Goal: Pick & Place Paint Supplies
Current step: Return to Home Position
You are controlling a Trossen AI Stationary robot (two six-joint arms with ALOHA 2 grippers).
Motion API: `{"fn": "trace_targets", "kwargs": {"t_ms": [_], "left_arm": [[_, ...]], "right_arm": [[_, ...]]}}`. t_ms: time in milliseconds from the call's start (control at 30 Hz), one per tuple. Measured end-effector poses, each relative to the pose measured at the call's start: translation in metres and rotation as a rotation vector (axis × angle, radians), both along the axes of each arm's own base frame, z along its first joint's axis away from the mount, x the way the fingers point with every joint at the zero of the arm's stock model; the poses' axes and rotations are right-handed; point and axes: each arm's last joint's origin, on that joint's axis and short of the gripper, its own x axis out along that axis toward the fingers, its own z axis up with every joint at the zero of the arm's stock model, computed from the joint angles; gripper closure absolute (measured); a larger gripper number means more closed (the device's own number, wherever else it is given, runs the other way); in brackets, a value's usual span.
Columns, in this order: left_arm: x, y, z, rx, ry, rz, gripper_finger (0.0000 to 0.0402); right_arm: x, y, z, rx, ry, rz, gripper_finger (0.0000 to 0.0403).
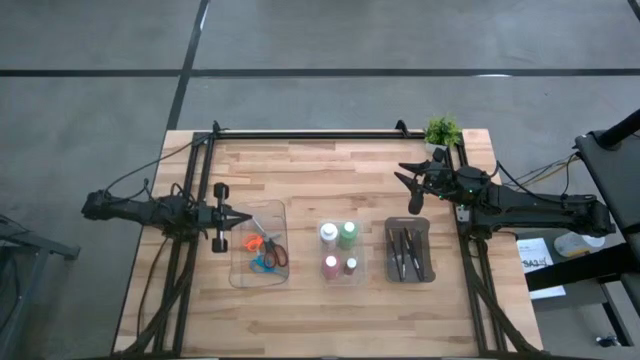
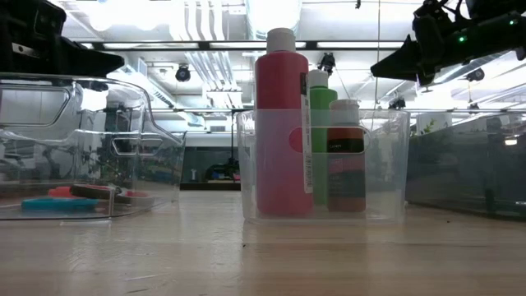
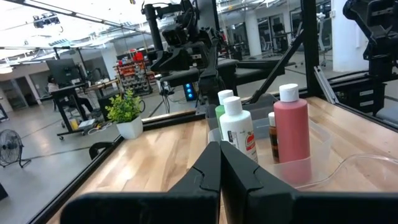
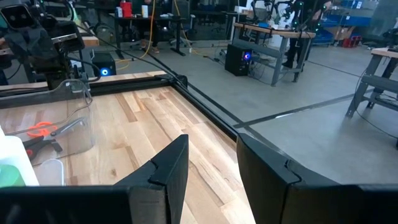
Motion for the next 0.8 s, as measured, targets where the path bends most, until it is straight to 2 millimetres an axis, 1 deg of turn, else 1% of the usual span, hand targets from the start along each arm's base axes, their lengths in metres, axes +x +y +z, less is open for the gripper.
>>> {"fn": "trace_targets", "kwargs": {"t_ms": [200, 333, 367, 433, 467, 533, 667, 733, 800], "left_arm": [[0.000, 0.000, 0.000, 0.001, 0.000, 0.000, 0.0401], [0.000, 0.000, 0.000, 0.001, 0.000, 0.000, 0.0401], [0.000, 0.000, 0.000, 0.001, 0.000, 0.000, 0.0401], [0.000, 0.000, 0.000, 0.000, 0.000, 0.000, 0.0401], [0.000, 0.000, 0.000, 0.000, 0.000, 0.000, 0.0401], [0.000, 0.000, 0.000, 0.000, 0.000, 0.000, 0.0401], [0.000, 0.000, 0.000, 0.000, 0.000, 0.000, 0.0401], [0.000, 0.000, 0.000, 0.001, 0.001, 0.000, 0.0401], [0.000, 0.000, 0.000, 0.001, 0.001, 0.000, 0.0401]], "right_arm": [[0.000, 0.000, 0.000, 0.000, -0.001, 0.000, 0.0272], [0.000, 0.000, 0.000, -0.030, 0.013, 0.004, 0.0272], [0.000, 0.000, 0.000, -0.027, 0.011, 0.003, 0.0272], [0.000, 0.000, 0.001, 0.035, -0.024, -0.003, 0.0272], [0.000, 0.000, 0.001, 0.033, -0.023, -0.001, 0.0272], [0.001, 0.001, 0.000, 0.017, -0.017, 0.057, 0.0272], [0.000, 0.008, -0.003, 0.000, -0.065, 0.287, 0.0272], [-0.002, 0.009, -0.008, -0.016, -0.069, 0.298, 0.0272], [-0.006, 0.008, -0.015, -0.007, -0.066, 0.251, 0.0272]]}}
